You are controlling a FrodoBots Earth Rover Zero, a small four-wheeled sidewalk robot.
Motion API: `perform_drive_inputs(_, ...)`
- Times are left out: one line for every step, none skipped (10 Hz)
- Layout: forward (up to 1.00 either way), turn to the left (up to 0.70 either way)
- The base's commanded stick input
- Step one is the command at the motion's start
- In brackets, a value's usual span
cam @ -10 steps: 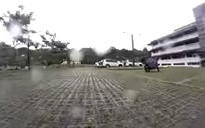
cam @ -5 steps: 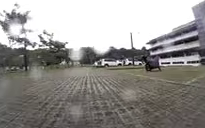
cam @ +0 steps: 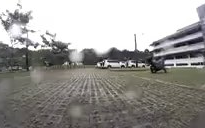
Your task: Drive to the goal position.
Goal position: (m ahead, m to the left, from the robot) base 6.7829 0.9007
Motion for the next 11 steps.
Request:
perform_drive_inputs(0.85, 0.00)
perform_drive_inputs(0.85, 0.00)
perform_drive_inputs(0.85, 0.00)
perform_drive_inputs(0.85, 0.00)
perform_drive_inputs(0.85, 0.00)
perform_drive_inputs(0.85, 0.00)
perform_drive_inputs(0.85, 0.00)
perform_drive_inputs(0.85, 0.00)
perform_drive_inputs(0.85, 0.00)
perform_drive_inputs(0.85, 0.00)
perform_drive_inputs(0.85, 0.00)
